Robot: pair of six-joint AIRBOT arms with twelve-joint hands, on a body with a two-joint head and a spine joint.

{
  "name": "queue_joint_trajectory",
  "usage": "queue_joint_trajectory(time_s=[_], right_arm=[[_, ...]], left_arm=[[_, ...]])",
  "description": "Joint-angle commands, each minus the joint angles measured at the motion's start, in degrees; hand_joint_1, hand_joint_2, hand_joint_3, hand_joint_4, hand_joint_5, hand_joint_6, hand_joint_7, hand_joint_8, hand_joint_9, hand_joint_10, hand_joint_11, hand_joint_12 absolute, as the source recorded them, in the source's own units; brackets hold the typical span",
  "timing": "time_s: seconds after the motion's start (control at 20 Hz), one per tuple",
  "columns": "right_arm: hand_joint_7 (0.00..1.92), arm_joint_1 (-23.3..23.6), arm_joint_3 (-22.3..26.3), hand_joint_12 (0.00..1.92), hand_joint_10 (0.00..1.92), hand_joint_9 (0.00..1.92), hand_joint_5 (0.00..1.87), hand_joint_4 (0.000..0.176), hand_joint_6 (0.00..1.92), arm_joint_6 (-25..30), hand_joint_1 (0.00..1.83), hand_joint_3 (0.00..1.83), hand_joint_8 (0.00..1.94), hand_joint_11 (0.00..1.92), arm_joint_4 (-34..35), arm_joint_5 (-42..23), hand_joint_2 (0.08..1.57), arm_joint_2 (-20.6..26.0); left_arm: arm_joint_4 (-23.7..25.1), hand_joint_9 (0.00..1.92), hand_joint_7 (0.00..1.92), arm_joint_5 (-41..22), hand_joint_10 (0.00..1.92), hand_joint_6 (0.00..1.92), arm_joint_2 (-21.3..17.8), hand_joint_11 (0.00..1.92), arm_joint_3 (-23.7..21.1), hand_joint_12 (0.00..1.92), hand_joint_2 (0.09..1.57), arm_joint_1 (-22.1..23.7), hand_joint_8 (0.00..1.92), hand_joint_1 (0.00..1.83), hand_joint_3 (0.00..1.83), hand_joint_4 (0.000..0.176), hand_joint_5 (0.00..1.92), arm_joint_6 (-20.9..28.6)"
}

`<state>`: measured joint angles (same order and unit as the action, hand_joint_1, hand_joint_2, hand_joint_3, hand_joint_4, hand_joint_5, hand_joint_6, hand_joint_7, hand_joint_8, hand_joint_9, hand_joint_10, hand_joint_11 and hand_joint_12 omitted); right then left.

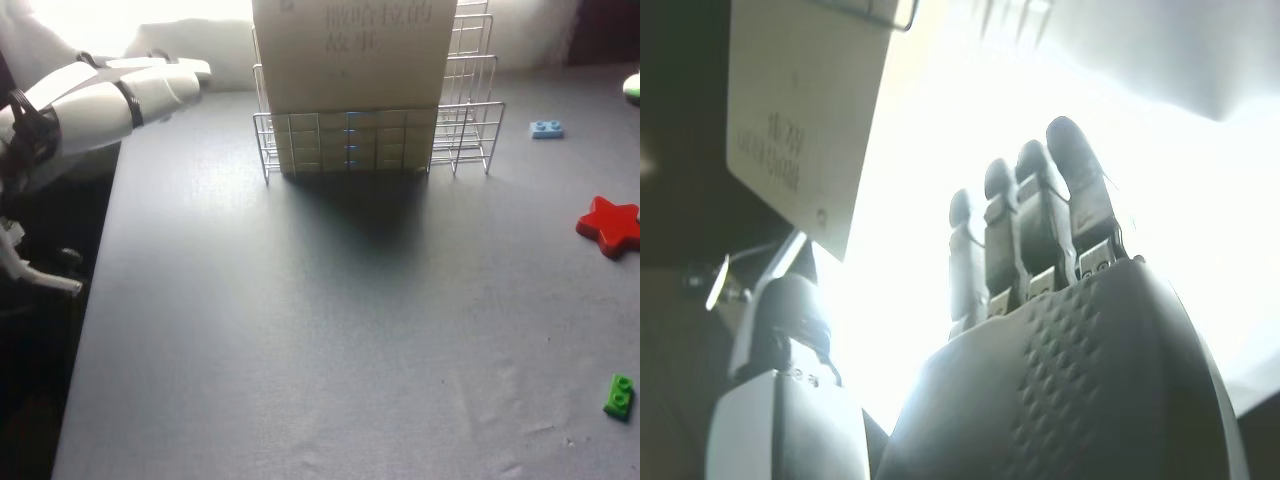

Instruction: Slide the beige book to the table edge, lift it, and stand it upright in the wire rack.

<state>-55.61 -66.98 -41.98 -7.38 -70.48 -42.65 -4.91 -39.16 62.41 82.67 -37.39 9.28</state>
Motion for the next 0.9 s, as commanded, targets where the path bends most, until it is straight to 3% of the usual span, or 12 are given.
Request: queue_joint_trajectory(time_s=[0.0, 0.05, 0.1, 0.15, 0.2, 0.25, 0.3, 0.4, 0.55, 0.85], right_arm=[[0.82, 0.2, -0.1, 1.21, 0.12, 0.72, 0.73, 0.000, 0.08, 0.4, 0.05, 0.01, 0.06, 0.10, 2.4, -7.0, 1.22, 0.2], [0.94, 0.2, -0.1, 1.39, 0.34, 0.78, 0.84, 0.000, 0.12, 0.4, 0.15, 0.00, 0.10, 0.22, 2.4, -7.0, 1.24, 0.2], [0.95, 0.1, -0.1, 1.58, 0.88, 0.77, 0.87, 0.000, 0.45, 0.4, 0.23, 0.01, 0.53, 0.39, 2.3, -7.0, 1.28, 0.2], [0.93, 0.1, -0.1, 1.75, 1.34, 0.78, 0.80, 0.000, 1.04, 0.4, 0.26, 0.01, 1.05, 0.49, 2.3, -7.0, 1.33, 0.2], [1.00, 0.1, -0.1, 1.89, 1.72, 0.89, 0.82, 0.000, 1.43, 0.4, 0.30, 0.01, 1.42, 0.68, 2.3, -7.0, 1.37, 0.2], [1.06, 0.0, -0.1, 1.91, 1.82, 0.97, 0.83, 0.000, 1.61, 0.4, 0.28, 0.01, 1.54, 0.80, 2.3, -7.0, 1.41, 0.2], [1.17, 0.0, -0.1, 1.92, 1.90, 1.13, 0.95, 0.000, 1.79, 0.4, 0.26, 0.02, 1.68, 1.02, 2.3, -7.0, 1.46, 0.3], [1.28, -0.1, -0.1, 1.92, 1.92, 1.34, 1.10, 0.000, 1.92, 0.4, 0.28, 0.02, 1.85, 1.30, 2.3, -7.0, 1.53, 0.3], [1.29, -0.1, -0.1, 1.92, 1.92, 1.37, 1.14, 0.000, 1.92, 0.4, 0.29, 0.02, 1.94, 1.33, 2.3, -7.0, 1.57, 0.3], [1.22, -0.2, -0.1, 1.92, 1.92, 1.27, 1.06, 0.000, 1.92, 0.4, 0.36, 0.00, 1.94, 1.22, 2.3, -7.2, 1.54, 0.4]], left_arm=[[-0.1, 0.59, 0.80, -4.4, 0.90, 0.11, -1.8, 0.15, -1.0, 1.63, 1.25, 0.3, 0.49, 0.38, 0.00, 0.000, 0.82, -0.9], [2.1, 0.61, 0.78, -2.5, 1.35, 0.30, -3.2, 0.27, -2.5, 1.84, 1.27, 0.3, 0.95, 0.39, 0.00, 0.000, 0.84, -1.0], [4.8, 0.73, 0.83, 0.1, 1.67, 0.89, -4.9, 0.48, -4.3, 1.91, 1.31, 0.6, 1.37, 0.41, 0.01, 0.000, 0.73, -1.0], [6.5, 0.91, 0.96, 1.5, 1.87, 1.39, -6.0, 0.80, -5.6, 1.92, 1.37, 0.9, 1.68, 0.41, 0.02, 0.000, 0.77, -1.4], [7.2, 1.12, 1.09, 3.0, 1.91, 1.72, -7.4, 1.11, -7.6, 1.92, 1.44, 1.2, 1.87, 0.38, 0.04, 0.000, 0.89, -3.3], [7.2, 1.24, 1.19, 4.1, 1.92, 1.87, -9.0, 1.27, -9.5, 1.92, 1.49, 2.0, 1.91, 0.35, 0.04, 0.000, 0.99, -6.3], [7.2, 1.33, 1.26, 5.1, 1.92, 1.91, -10.5, 1.39, -11.7, 1.92, 1.54, 2.9, 1.92, 0.31, 0.04, 0.000, 1.08, -9.5], [7.2, 1.38, 1.29, 8.5, 1.92, 1.92, -13.3, 1.44, -15.7, 1.92, 1.57, 5.0, 1.92, 0.29, 0.04, 0.000, 1.12, -15.5], [7.2, 1.35, 1.26, 10.4, 1.92, 1.92, -17.5, 1.40, -23.1, 1.92, 1.56, 6.9, 1.92, 0.35, 0.02, 0.000, 1.08, -24.2], [7.2, 1.32, 1.24, 17.0, 1.92, 1.92, -20.3, 1.37, -32.3, 1.92, 1.54, 8.5, 1.92, 0.41, 0.00, 0.000, 1.08, -31.2]])
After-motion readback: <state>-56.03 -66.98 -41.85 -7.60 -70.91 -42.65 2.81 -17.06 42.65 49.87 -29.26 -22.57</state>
